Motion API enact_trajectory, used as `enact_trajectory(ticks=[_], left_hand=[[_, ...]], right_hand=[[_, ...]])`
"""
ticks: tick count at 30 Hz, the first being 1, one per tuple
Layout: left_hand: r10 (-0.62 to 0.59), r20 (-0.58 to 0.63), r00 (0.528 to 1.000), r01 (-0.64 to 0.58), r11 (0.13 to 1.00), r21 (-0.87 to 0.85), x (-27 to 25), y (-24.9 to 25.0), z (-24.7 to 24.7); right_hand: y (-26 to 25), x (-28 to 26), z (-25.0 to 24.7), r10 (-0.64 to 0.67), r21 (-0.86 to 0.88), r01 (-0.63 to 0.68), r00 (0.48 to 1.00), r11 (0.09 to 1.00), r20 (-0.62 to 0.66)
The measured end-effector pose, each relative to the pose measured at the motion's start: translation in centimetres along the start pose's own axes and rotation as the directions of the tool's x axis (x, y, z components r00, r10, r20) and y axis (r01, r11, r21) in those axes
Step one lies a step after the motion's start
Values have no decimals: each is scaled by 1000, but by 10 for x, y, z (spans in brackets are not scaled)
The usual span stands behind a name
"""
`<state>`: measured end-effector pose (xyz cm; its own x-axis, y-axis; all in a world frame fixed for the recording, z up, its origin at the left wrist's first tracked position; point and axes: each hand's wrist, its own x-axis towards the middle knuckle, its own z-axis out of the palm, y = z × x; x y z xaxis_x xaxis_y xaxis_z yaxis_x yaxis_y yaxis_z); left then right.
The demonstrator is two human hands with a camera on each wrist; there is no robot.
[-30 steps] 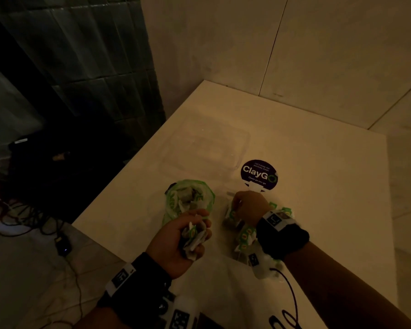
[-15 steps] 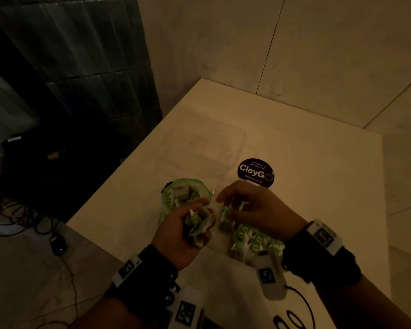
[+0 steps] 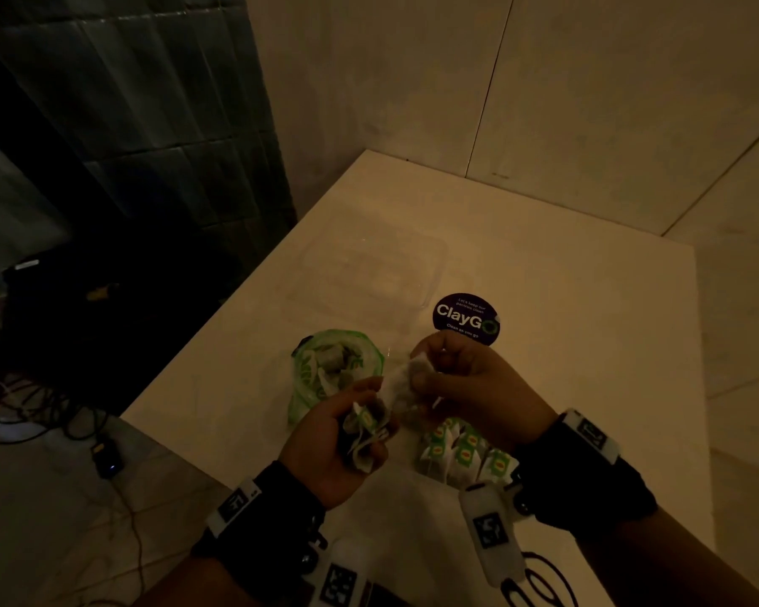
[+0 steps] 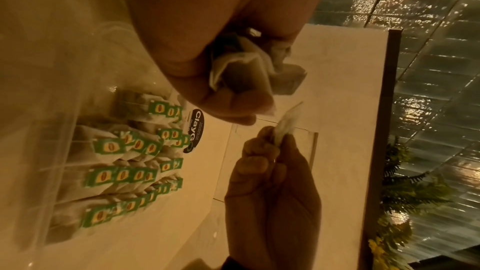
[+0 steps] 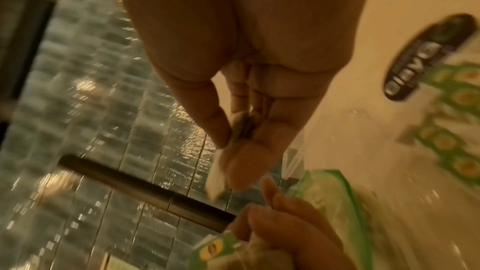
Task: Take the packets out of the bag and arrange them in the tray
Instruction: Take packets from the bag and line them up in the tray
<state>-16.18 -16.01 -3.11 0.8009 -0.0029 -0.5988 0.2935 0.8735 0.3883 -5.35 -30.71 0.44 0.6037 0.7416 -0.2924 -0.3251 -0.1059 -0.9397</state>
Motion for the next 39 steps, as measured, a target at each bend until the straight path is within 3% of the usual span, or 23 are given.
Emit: enact_trajectory(ticks=[7,17,20,23,29,33,39], left_hand=[[76,-31,997,-67,972,226,-1,-8,-1],[21,-136,991,10,975,223,-3,-12,-14],[-7,-151,988,37,979,199,-5,-10,-19],[-23,-150,988,50,983,176,-6,-7,-24],[-26,-160,987,54,984,169,-6,-2,-31],[-14,-167,986,40,988,153,-7,-1,-35],[-32,-164,986,50,993,109,-6,-2,-35]], right_hand=[[14,0,7,171,157,-152,979,976,-114],[26,17,-19,250,374,-184,959,909,-136],[24,25,-25,142,-8,-153,934,988,-328],[25,31,-26,103,-228,-191,931,955,-350],[45,50,-12,226,-691,-326,945,644,-236],[59,61,-7,264,-819,-347,932,457,-247],[66,64,-3,133,-873,-335,942,355,-308]])
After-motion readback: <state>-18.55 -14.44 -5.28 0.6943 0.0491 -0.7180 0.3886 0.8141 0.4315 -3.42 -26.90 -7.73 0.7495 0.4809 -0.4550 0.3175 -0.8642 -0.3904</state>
